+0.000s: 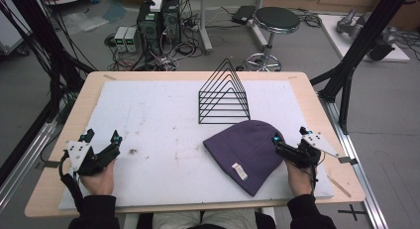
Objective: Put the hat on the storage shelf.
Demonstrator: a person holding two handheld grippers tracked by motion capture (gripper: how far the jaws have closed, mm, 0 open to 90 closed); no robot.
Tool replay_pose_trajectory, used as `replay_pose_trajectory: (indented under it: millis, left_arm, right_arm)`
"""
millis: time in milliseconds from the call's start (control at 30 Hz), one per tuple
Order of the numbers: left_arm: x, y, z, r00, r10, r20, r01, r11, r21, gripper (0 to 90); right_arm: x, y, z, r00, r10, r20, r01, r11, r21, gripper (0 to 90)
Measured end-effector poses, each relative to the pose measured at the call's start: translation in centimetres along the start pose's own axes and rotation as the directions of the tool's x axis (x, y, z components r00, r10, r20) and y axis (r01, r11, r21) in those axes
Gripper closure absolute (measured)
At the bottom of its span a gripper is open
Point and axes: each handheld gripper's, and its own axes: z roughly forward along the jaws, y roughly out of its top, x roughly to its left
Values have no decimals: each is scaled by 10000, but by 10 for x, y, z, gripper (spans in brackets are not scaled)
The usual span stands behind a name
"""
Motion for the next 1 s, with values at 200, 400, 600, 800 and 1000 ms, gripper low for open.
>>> replay_pose_trajectory:
  millis: [200,400,600,800,1000]
  left_arm:
    - [-1,0,0,10000,65,-45,-65,10000,-4,208]
    - [-2,0,0,9999,159,49,-159,9999,28,208]
    - [-3,0,1,9998,153,160,-154,9999,36,210]
    - [-3,0,1,9996,183,217,-185,9998,63,210]
    - [-3,0,1,9997,85,223,-86,9999,68,211]
  right_arm:
    - [0,5,3,9999,43,-98,-39,9990,455,65]
    - [-3,6,9,9998,206,19,-207,9938,1089,65]
    - [-7,5,18,9972,736,144,-749,9747,2104,65]
    - [-8,7,23,9952,954,208,-972,9480,3030,66]
    - [-10,12,27,9927,1175,287,-1199,9228,3662,66]
